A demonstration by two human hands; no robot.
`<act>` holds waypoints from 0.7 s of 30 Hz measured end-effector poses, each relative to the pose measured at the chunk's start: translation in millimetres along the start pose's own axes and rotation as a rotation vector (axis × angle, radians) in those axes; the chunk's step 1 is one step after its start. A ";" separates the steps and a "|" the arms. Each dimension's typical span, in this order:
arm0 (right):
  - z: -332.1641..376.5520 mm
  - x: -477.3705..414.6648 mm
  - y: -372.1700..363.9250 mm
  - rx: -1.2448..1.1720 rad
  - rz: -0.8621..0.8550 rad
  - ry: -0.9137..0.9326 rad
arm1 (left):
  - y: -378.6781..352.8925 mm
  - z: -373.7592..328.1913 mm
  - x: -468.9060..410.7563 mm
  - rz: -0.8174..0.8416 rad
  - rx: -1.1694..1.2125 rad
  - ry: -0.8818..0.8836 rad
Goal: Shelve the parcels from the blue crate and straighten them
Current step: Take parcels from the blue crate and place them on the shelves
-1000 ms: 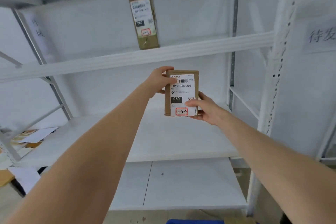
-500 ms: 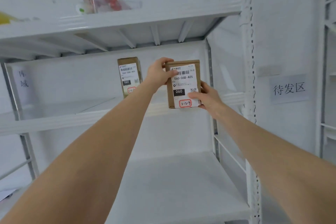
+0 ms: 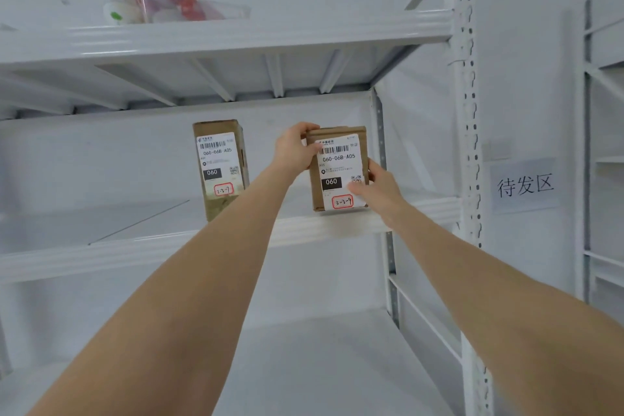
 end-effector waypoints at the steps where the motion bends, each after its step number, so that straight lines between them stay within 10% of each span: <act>1: -2.2 -2.3 1.8 0.011 -0.007 0.004 | -2.9 1.7 -2.8 0.000 -0.004 0.008; 14: -32.9 -25.3 26.5 0.271 0.052 -0.029 | -40.1 8.6 -28.5 -0.012 -0.208 0.069; 21: -35.9 -25.5 27.2 0.434 0.049 -0.054 | -44.9 -2.5 -30.8 -0.042 -0.730 0.014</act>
Point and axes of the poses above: each hand's wrist, its own x-axis away from the middle knuckle, its own y-axis out of the back of the hand, z = x × y, the point moved 3 cm from there along -x, towards the middle knuckle, and after that the axes turned 8 degrees about z, right-handed, at the moved point
